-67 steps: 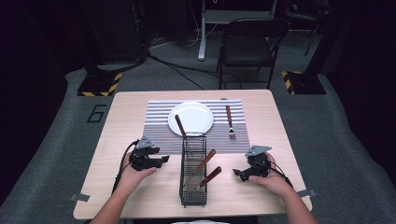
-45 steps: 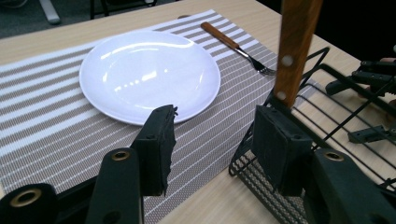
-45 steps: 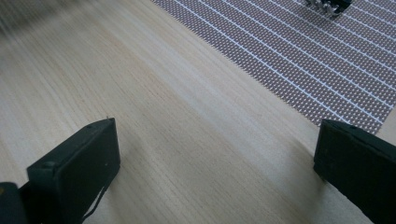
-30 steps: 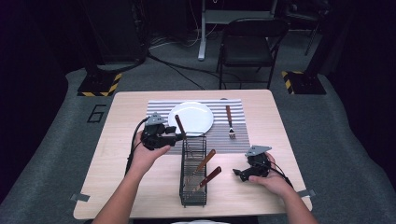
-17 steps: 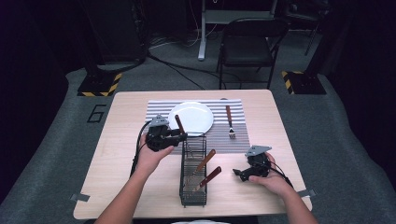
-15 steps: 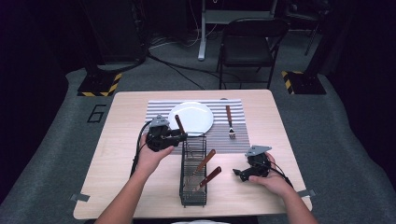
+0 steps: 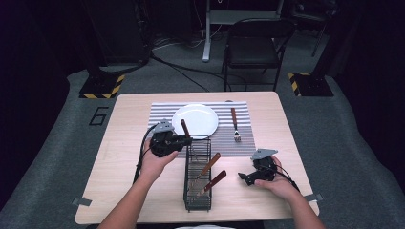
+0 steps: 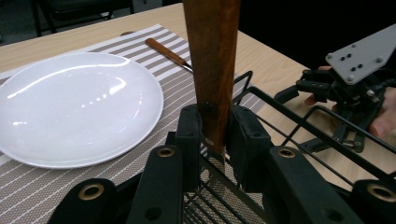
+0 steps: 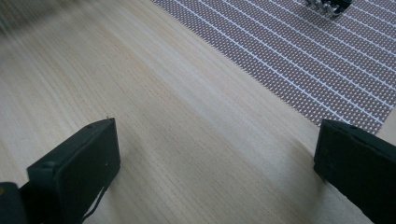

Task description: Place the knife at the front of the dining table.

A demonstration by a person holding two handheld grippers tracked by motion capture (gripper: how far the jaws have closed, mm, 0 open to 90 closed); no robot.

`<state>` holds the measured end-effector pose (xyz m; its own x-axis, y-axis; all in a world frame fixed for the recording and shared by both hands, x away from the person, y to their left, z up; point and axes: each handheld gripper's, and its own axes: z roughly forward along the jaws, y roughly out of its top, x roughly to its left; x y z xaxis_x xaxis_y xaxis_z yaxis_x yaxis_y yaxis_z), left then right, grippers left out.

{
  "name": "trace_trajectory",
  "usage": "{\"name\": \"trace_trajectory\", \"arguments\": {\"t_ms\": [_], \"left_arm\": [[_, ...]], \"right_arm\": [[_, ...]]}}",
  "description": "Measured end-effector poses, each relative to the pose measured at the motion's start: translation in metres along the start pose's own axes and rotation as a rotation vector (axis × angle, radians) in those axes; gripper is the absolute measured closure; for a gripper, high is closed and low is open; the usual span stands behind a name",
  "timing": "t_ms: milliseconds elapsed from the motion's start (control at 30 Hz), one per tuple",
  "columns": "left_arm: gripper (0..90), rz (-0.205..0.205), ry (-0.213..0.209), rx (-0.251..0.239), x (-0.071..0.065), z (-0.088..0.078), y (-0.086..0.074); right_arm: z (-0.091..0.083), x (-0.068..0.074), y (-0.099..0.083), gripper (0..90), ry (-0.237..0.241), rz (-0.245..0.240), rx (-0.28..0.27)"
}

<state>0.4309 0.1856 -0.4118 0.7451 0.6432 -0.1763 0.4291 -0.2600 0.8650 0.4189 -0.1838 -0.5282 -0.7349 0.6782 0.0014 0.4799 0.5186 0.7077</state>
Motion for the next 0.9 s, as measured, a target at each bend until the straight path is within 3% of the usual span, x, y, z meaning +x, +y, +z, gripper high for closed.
{"name": "trace_trajectory", "arguments": {"t_ms": [200,367,500,800,900], "left_arm": [[76.1,0.036,-0.015,-0.003,-0.008,0.001,0.001],[76.3,0.076,0.0,-0.002,-0.016,0.003,0.002],[76.3,0.085,0.004,-0.009,-0.018,0.002,0.004],[76.3,0.084,-0.005,-0.052,-0.023,-0.02,0.017],[76.3,0.085,-0.021,-0.09,-0.026,-0.032,0.023]], "right_arm": [[0.0,0.0,0.0,0.0,-0.001,0.001,0.0],[0.0,0.0,0.0,0.0,0.001,-0.002,-0.001],[0.0,0.0,0.0,0.0,0.001,-0.003,-0.001],[0.0,0.0,0.0,0.0,0.001,-0.003,-0.001],[0.0,0.0,0.0,0.0,0.002,-0.003,-0.001]]}}
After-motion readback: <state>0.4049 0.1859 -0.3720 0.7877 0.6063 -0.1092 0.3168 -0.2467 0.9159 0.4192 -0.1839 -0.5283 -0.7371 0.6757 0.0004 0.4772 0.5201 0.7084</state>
